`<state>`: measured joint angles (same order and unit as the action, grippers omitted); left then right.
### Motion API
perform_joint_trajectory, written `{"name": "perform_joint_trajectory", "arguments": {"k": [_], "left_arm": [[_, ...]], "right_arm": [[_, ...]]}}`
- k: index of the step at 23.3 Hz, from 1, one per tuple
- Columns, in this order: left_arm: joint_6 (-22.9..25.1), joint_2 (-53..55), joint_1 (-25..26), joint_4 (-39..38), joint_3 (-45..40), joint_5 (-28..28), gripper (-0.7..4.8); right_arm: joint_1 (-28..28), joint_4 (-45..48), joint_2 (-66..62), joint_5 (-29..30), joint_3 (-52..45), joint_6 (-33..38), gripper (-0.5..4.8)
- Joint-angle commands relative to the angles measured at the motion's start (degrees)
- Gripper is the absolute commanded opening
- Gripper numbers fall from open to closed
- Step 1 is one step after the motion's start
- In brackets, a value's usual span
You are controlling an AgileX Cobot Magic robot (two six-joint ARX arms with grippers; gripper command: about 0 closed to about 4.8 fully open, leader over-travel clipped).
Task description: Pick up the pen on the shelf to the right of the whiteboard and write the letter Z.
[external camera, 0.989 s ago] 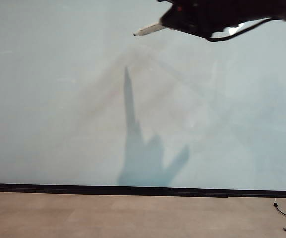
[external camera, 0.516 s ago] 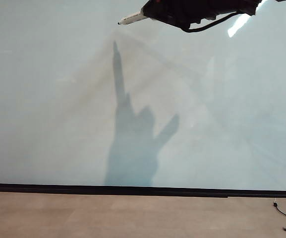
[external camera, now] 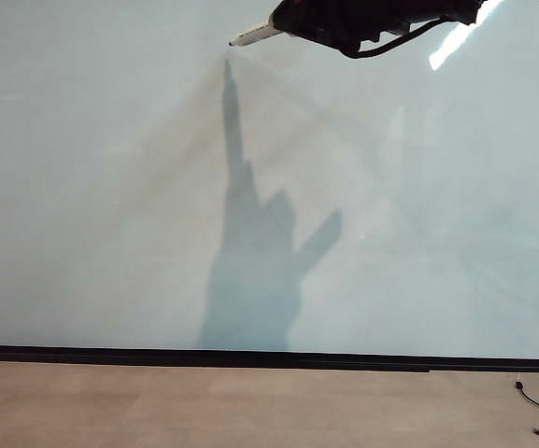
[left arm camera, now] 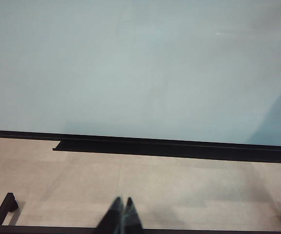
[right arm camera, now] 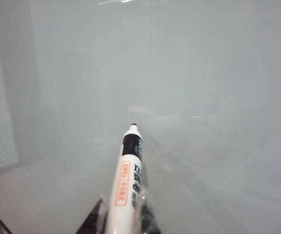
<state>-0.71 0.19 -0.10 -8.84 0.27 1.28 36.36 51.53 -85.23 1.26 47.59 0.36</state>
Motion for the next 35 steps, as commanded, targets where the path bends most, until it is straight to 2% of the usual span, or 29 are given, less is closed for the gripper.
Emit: {"name": "perform_joint_trajectory", "arguments": {"k": [1, 16, 35], "left_arm": [[0.3, 0.0, 0.0, 0.3, 0.1, 0.0, -0.05], [0.3, 0.0, 0.0, 0.3, 0.1, 0.0, -0.05], [0.3, 0.0, 0.0, 0.3, 0.1, 0.0, -0.04]], "right_arm": [[-0.1, -0.6, 0.2, -0.1, 0.6, -0.1, -0.05], [-2.4, -0.3, -0.2, 1.4, 0.6, 0.1, -0.05], [-2.4, -1.6, 1.0, -2.8, 0.5, 0.0, -0.05]]}}
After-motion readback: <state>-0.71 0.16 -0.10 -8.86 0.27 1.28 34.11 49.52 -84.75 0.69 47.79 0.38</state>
